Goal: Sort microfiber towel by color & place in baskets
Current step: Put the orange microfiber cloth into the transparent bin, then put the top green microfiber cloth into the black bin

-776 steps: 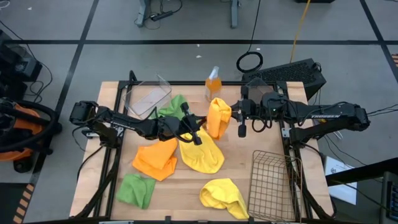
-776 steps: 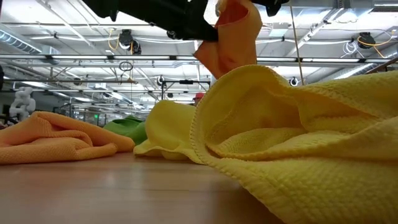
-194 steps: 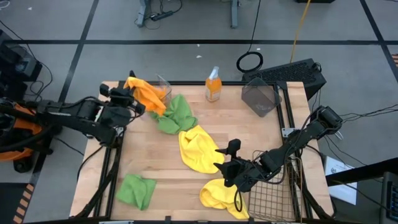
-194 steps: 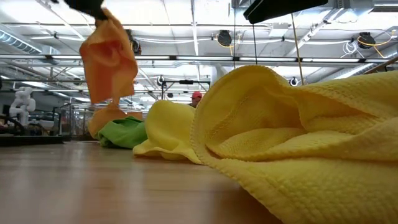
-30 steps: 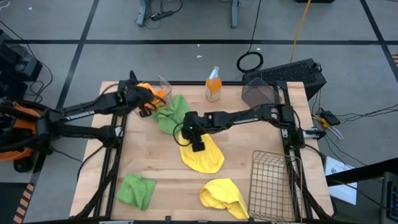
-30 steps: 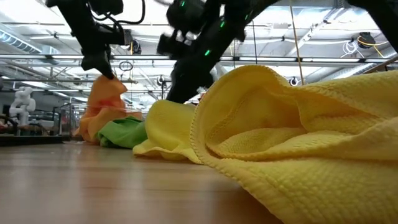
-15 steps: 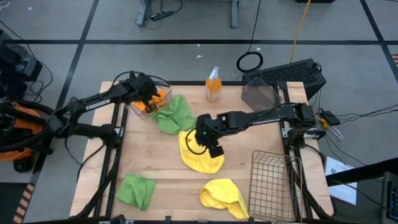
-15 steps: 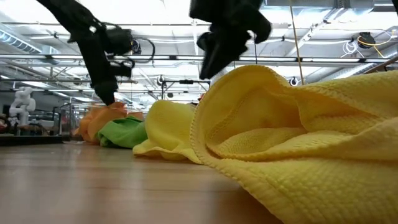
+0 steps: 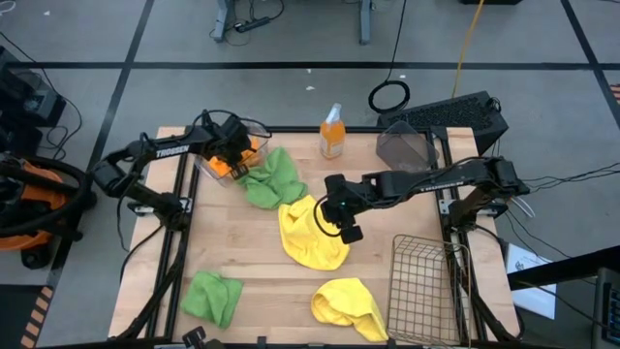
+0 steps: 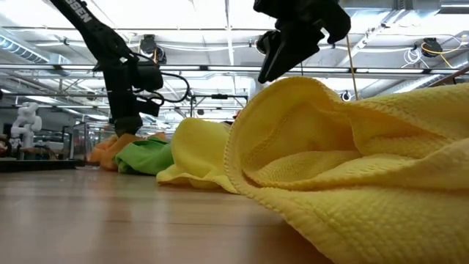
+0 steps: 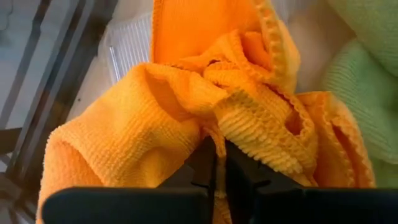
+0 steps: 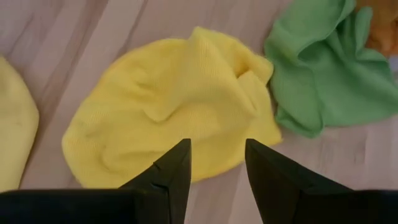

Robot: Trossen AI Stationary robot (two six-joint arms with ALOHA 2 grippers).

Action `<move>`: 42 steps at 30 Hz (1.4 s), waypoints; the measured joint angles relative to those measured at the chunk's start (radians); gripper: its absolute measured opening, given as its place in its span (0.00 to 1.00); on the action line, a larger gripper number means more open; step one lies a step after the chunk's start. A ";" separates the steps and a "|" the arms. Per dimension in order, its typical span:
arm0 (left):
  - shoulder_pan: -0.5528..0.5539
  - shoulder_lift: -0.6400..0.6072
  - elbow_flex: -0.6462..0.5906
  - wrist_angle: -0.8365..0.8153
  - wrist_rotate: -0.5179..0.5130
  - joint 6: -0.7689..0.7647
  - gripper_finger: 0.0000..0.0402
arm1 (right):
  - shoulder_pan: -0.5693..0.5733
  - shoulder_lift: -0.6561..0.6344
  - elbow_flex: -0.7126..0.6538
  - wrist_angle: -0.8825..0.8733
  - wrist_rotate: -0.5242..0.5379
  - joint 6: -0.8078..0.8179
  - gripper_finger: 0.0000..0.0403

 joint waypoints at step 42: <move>-0.680 -0.519 0.115 -0.318 0.083 -0.550 0.70 | 0.006 -0.006 -0.259 0.368 -0.004 0.205 0.36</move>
